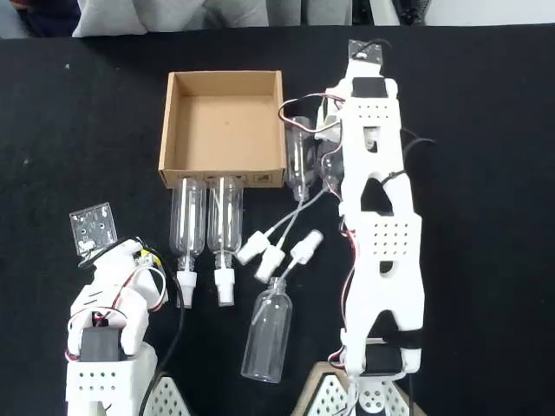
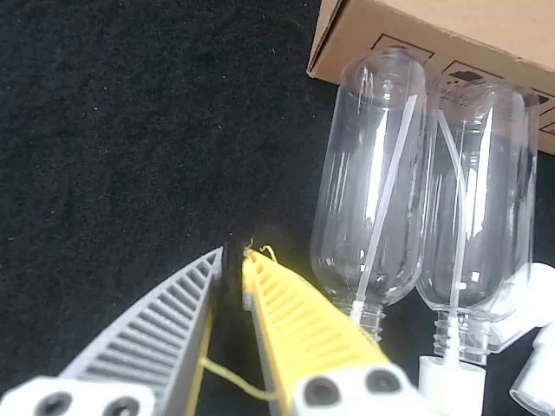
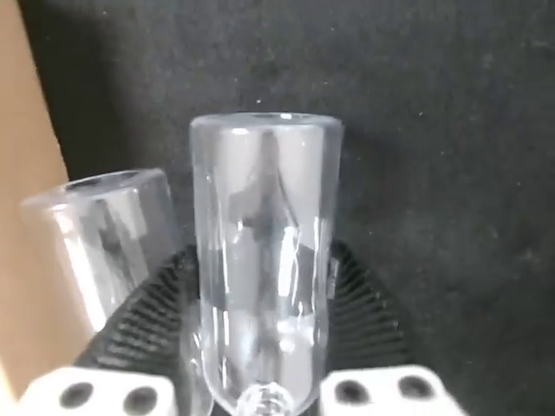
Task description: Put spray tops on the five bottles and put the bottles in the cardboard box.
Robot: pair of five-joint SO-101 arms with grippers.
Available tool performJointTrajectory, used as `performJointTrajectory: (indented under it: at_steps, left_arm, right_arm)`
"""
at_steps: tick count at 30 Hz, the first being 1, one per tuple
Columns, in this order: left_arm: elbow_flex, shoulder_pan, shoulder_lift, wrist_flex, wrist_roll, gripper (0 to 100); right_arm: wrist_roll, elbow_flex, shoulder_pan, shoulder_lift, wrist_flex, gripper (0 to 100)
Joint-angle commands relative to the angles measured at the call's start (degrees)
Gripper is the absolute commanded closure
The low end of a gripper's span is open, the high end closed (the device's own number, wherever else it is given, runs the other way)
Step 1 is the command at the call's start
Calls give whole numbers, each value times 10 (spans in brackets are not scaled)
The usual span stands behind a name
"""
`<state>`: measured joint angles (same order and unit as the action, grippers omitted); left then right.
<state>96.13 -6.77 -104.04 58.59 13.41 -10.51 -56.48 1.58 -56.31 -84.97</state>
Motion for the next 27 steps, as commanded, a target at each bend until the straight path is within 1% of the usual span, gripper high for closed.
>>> performJointTrajectory:
  at_steps: [1, 14, 18, 27]
  left_arm:
    - [13, 0, 2, 4, -1, 970]
    - [13, 0, 2, 4, -1, 970]
    - [13, 0, 2, 4, -1, 970]
    - [13, 0, 2, 4, -1, 970]
  right_arm:
    - [-1, -66, -11, 5, -26, 973]
    - [-1, -180, -30, 3, -120, 973]
    - [-1, -185, -30, 3, -155, 973]
    - [-6, -182, -53, 6, -163, 977]
